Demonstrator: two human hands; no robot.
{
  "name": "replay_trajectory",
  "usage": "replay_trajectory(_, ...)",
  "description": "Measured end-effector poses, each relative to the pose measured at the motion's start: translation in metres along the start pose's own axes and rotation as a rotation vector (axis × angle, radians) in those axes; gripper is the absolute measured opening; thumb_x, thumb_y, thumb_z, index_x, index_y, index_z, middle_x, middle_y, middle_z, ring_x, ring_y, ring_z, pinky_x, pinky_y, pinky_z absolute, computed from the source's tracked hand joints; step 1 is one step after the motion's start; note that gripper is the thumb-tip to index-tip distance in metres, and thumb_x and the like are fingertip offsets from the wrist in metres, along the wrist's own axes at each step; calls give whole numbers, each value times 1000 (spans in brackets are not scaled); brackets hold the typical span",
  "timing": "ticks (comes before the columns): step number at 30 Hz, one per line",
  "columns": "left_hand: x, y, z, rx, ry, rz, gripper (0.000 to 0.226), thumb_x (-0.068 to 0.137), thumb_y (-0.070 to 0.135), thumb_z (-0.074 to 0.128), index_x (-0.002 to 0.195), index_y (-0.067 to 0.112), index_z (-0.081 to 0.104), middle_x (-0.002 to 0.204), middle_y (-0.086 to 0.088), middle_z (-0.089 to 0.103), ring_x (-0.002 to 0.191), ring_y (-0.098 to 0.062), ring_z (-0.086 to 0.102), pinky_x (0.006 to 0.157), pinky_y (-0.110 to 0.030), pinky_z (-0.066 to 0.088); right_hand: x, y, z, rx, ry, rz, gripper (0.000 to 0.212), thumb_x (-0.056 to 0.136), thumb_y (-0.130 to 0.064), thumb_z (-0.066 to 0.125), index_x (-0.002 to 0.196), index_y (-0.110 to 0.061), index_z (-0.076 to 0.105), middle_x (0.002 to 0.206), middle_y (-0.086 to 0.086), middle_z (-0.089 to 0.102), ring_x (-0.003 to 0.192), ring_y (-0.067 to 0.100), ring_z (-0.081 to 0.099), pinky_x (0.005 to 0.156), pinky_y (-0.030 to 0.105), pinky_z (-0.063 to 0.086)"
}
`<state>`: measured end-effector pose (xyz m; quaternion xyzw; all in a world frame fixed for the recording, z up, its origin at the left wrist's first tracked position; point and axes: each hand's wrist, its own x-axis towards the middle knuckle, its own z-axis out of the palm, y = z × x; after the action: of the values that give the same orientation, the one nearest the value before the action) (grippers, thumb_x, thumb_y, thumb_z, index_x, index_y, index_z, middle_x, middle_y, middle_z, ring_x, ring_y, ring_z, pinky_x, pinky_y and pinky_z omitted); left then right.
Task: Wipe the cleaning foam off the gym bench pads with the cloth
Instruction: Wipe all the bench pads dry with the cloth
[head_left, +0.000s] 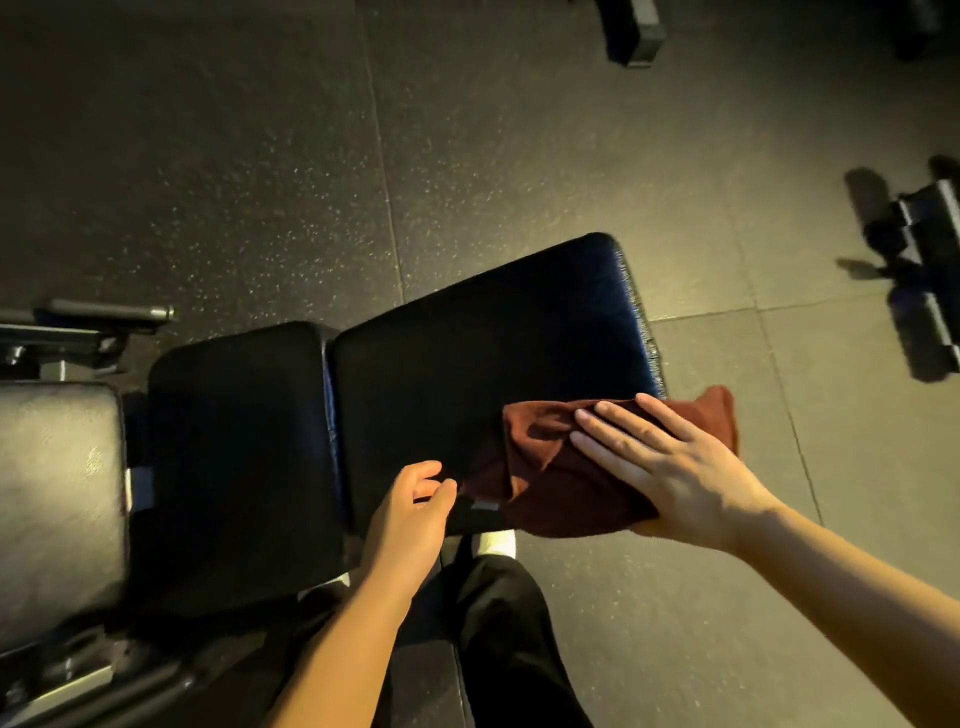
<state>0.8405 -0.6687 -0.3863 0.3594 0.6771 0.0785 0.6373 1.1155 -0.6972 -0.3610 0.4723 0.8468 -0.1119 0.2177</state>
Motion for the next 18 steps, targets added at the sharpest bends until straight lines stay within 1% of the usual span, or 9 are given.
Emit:
replay_trajectory(3, 3, 23, 26, 19, -14, 74, 37, 97, 28, 53, 134, 32, 46, 136, 7, 47, 110, -7, 47, 87, -28, 36, -4, 19, 2, 56, -26, -55, 100, 75, -76, 52, 152, -20, 22, 158, 3, 22, 147, 22, 15, 116, 48, 11)
replay_trajectory(5, 7, 33, 39, 51, -36, 112, 43, 97, 30, 53, 138, 36, 42, 145, 7, 39, 124, -10, 43, 91, -29, 36, 0, 17, 6, 132, 47, -15, 96, 79, -79, 44, 152, -21, 22, 159, 1, 18, 148, 22, 10, 117, 48, 10)
replay_trajectory(7, 11, 38, 49, 112, -62, 129, 48, 97, 33, 52, 141, 41, 36, 151, 9, 32, 134, -12, 36, 99, -33, 35, 3, 7, 11, 260, 196, 117, 91, 83, -77, 41, 152, -21, 24, 160, 1, 16, 148, 23, 7, 117, 50, 12)
replay_trajectory(9, 14, 42, 59, 160, -72, 141, 52, 97, 34, 51, 145, 43, 30, 155, 8, 25, 140, -14, 29, 107, -38, 33, 6, -5, 18, 453, 385, 329, 82, 88, -66, 47, 151, -19, 25, 160, 2, 14, 148, 24, 6, 116, 53, 17)
replay_trajectory(11, 17, 45, 71, 209, -58, 155, 55, 98, 35, 48, 147, 42, 24, 158, 8, 17, 144, -15, 21, 112, -39, 27, 11, -16, 23, 656, 499, 563, 79, 90, -56, 50, 153, -22, 16, 161, 2, 5, 149, 23, 1, 117, 51, 16)
replay_trajectory(13, 22, 49, 83, 310, -2, 211, 58, 98, 40, 45, 149, 42, 18, 160, 10, 9, 146, -13, 13, 115, -39, 22, 16, -21, 25, 827, 548, 731, 81, 89, -59, 46, 153, -33, 3, 161, -3, -5, 149, 19, 1, 117, 43, 18)
replay_trajectory(14, 24, 51, 88, 372, 21, 247, 59, 98, 42, 43, 150, 42, 15, 160, 12, 5, 147, -13, 9, 116, -38, 19, 17, -21, 24, 882, 566, 780, 82, 87, -62, 43, 151, -39, -3, 160, -6, -8, 148, 18, 3, 117, 42, 22)
replay_trajectory(16, 31, 52, 98, 496, 41, 293, 60, 99, 44, 38, 150, 43, 7, 160, 15, -5, 148, -13, 0, 118, -40, 15, 18, -20, 26, 942, 602, 809, 83, 84, -68, 40, 147, -47, -10, 158, -11, -9, 148, 17, 8, 115, 44, 29)
replay_trajectory(18, 36, 48, 107, 590, 66, 304, 59, 100, 46, 31, 148, 44, -4, 158, 16, -14, 147, -15, -8, 119, -43, 9, 19, -18, 26, 988, 614, 820, 88, 80, -71, 44, 145, -51, -12, 159, -12, -6, 148, 13, 8, 114, 41, 31)
